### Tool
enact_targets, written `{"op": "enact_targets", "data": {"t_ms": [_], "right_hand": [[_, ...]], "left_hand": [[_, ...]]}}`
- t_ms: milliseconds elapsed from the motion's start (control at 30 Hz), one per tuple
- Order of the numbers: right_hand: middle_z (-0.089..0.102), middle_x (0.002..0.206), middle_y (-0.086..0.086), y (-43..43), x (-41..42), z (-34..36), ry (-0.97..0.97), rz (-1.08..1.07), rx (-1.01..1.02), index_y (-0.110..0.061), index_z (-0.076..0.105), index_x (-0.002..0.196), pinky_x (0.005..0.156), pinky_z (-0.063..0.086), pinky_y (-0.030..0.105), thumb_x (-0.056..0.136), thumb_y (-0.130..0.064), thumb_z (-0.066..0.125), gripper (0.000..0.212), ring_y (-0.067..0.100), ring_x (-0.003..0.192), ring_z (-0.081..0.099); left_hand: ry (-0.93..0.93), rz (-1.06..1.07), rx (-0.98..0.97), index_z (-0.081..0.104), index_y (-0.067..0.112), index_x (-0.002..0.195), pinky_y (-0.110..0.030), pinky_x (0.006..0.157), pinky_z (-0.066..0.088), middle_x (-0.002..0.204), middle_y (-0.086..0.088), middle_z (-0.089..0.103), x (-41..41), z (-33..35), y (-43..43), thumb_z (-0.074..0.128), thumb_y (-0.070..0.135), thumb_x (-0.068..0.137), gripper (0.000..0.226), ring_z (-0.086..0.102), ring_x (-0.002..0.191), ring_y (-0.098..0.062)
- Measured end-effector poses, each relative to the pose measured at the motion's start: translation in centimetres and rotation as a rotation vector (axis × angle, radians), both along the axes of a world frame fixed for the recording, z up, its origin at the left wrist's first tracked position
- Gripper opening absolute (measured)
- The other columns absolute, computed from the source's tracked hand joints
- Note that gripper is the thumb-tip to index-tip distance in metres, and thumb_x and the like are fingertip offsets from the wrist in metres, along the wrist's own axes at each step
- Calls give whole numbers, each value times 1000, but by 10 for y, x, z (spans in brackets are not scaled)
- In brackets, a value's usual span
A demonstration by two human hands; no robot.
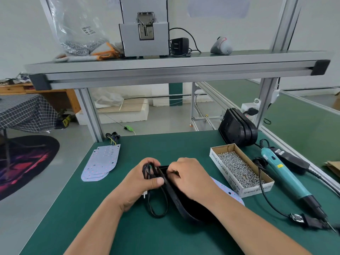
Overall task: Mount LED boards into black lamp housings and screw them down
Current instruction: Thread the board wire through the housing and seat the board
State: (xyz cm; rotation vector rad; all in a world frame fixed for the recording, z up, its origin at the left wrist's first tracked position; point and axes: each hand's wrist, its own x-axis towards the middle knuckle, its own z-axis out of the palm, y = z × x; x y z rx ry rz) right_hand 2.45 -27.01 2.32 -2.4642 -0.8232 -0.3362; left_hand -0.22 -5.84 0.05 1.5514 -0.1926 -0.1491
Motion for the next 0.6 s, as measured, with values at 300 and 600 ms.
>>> {"op": "enact_targets", "data": {"t_ms": [300, 600], "right_hand": [[66, 91, 1, 1, 2, -2, -6, -43, -100, -21, 74, 100, 86, 41, 40, 94, -22, 58, 17, 26, 91, 59], [68, 98, -14, -11, 2, 0, 177, -77, 110, -30, 68, 104, 76, 41, 26, 94, -29, 68, 10, 7, 91, 59]], "left_hand": [[-11, 17, 40, 59, 13, 125, -26, 82, 54, 96, -6, 66, 0, -1, -6, 90, 17, 75, 59, 61, 88, -16], [-13, -23, 3, 58, 14, 141, -34, 107, 54, 132, -10, 74, 3, -4, -9, 88, 5, 75, 73, 70, 123, -23]]}}
